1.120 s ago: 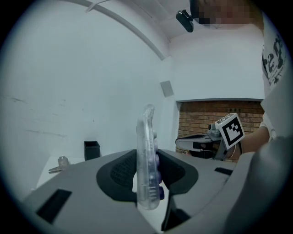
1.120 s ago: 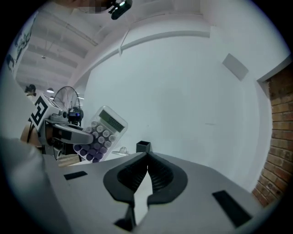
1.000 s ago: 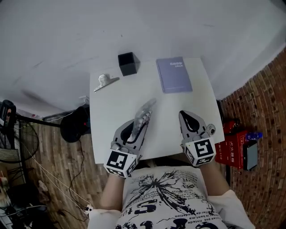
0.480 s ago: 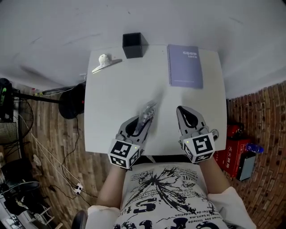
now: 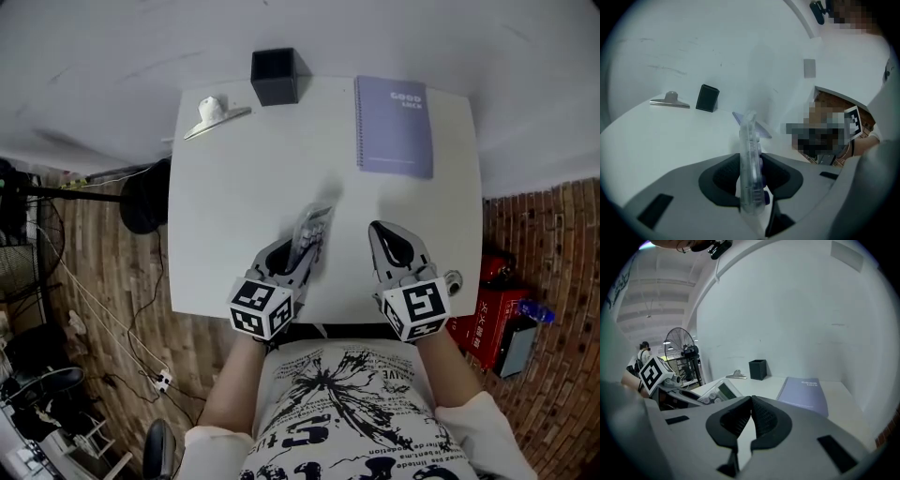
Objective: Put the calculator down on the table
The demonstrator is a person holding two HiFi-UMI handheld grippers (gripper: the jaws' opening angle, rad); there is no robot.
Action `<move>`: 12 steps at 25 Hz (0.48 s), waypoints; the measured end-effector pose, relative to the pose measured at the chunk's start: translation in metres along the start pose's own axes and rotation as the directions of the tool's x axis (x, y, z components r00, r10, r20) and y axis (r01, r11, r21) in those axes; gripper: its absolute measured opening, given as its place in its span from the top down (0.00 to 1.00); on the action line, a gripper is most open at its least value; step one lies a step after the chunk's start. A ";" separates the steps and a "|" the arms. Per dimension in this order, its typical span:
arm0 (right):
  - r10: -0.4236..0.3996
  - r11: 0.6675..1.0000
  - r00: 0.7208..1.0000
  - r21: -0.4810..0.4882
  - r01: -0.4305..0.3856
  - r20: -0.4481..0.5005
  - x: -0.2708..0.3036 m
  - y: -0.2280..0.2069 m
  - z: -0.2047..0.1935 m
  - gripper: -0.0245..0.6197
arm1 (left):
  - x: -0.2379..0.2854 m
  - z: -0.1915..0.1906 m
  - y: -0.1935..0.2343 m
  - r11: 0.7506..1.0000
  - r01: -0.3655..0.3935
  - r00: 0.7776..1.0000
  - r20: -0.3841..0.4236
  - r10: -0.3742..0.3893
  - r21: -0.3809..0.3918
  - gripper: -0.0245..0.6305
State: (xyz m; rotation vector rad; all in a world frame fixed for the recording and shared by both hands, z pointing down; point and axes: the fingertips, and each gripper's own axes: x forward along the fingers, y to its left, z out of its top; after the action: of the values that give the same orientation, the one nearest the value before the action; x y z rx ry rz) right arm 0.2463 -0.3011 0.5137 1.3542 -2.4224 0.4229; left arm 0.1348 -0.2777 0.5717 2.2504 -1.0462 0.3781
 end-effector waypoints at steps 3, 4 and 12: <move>-0.004 1.000 1.000 0.010 0.004 -0.003 0.002 -0.003 -0.002 0.94 | 0.005 0.002 0.002 1.000 -0.016 1.000 -0.004 0.016 -0.009 0.74; -0.005 1.000 1.000 0.014 0.005 -0.004 0.003 -0.003 -0.003 0.94 | 0.006 0.002 0.003 1.000 -0.027 1.000 -0.006 0.027 -0.008 0.74; 0.006 1.000 1.000 0.016 -0.006 -0.012 0.010 -0.004 -0.002 0.94 | 0.012 0.006 0.022 0.993 -0.122 0.992 -0.023 0.122 -0.008 0.70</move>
State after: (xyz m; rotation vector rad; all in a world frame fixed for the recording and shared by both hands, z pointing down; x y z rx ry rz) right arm 0.2448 -0.3099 0.5206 1.3481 -2.4189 0.4514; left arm 0.1256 -0.2991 0.5824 2.1752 -1.1748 0.4476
